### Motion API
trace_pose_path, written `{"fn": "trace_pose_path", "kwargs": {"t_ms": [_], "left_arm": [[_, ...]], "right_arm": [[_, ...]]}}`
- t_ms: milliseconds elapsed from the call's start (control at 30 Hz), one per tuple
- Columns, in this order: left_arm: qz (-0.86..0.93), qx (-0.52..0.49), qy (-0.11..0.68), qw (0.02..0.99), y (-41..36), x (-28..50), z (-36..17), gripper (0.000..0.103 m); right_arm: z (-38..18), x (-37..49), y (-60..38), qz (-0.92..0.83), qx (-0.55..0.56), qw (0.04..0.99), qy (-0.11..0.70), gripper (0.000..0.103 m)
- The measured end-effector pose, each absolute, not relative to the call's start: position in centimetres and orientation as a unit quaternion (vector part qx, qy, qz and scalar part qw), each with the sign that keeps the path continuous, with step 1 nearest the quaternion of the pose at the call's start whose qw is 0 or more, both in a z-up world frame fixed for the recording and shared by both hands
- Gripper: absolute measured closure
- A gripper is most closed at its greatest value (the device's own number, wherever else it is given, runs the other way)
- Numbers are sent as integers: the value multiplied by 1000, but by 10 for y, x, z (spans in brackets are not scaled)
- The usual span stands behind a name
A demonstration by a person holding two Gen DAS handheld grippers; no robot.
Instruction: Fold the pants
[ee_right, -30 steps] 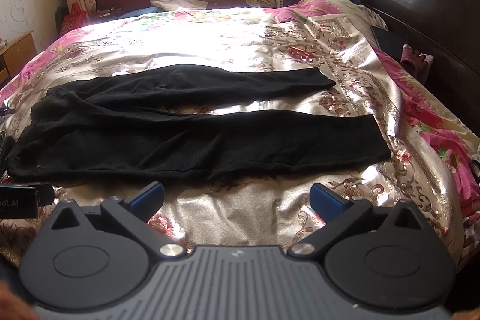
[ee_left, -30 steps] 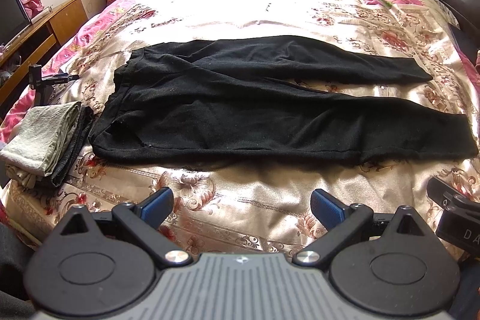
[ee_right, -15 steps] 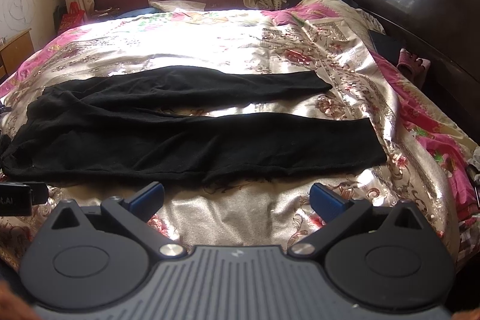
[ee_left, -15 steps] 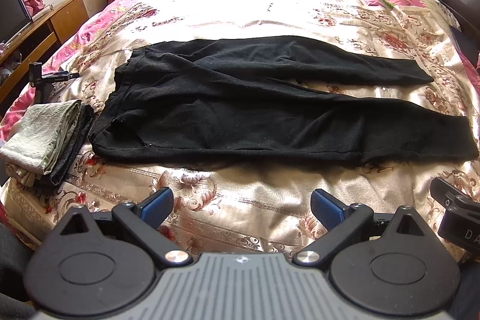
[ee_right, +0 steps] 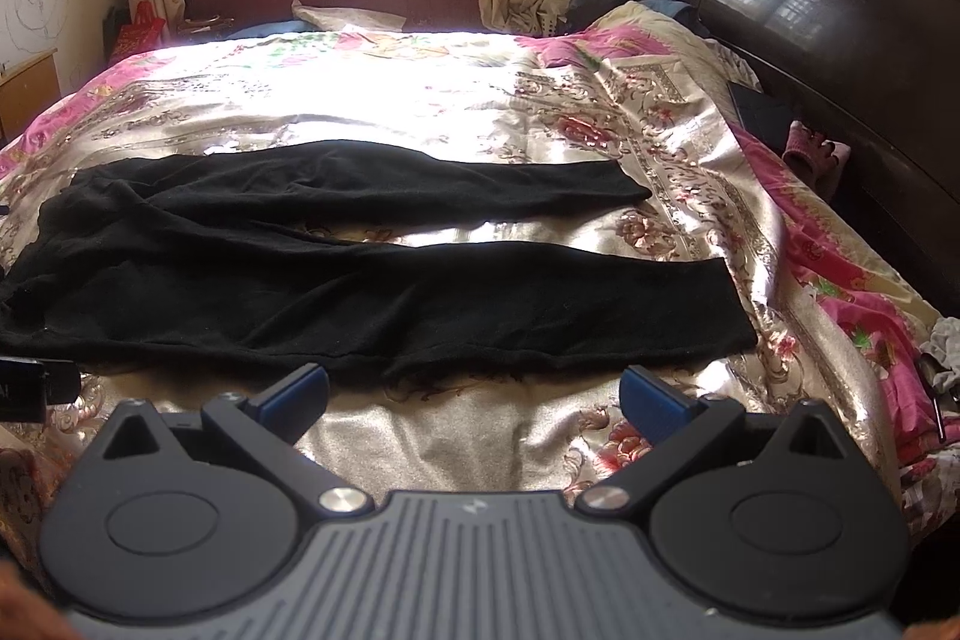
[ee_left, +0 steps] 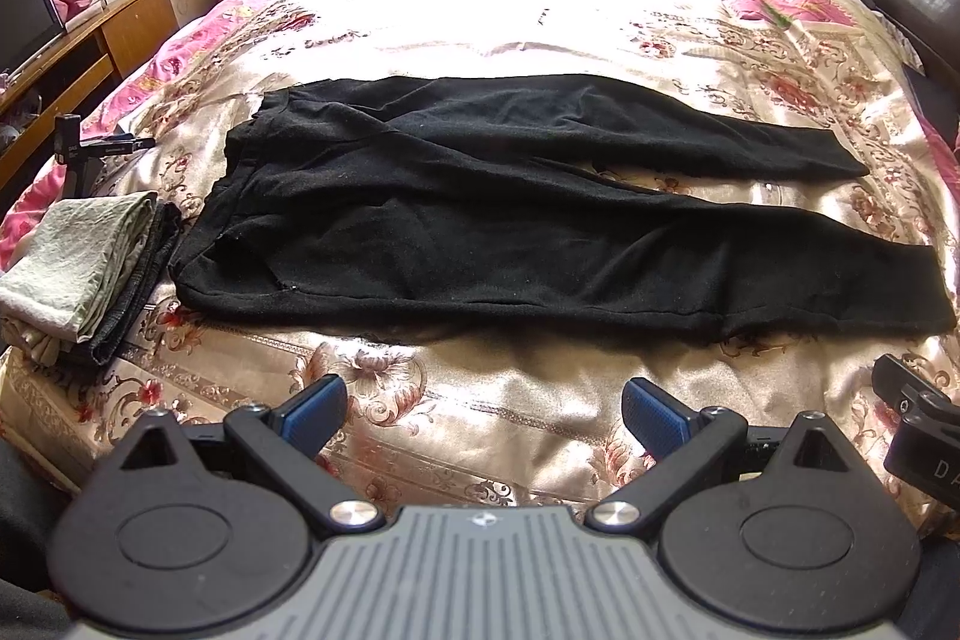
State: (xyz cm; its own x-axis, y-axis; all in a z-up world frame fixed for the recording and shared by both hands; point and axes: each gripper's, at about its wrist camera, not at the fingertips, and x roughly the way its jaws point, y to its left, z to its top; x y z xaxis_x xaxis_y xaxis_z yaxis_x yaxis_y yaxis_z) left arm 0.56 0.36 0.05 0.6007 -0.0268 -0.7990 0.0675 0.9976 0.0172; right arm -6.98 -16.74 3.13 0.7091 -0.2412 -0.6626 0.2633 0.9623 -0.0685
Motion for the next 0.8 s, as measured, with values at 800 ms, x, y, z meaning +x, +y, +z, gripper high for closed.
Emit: {"fn": "trace_pose_path", "kwargs": {"t_ms": [800], "left_arm": [[-57, 9, 444, 894, 18, 36, -24, 0]], "right_arm": [[17, -50, -204, -94, 55, 923, 370, 1]]}}
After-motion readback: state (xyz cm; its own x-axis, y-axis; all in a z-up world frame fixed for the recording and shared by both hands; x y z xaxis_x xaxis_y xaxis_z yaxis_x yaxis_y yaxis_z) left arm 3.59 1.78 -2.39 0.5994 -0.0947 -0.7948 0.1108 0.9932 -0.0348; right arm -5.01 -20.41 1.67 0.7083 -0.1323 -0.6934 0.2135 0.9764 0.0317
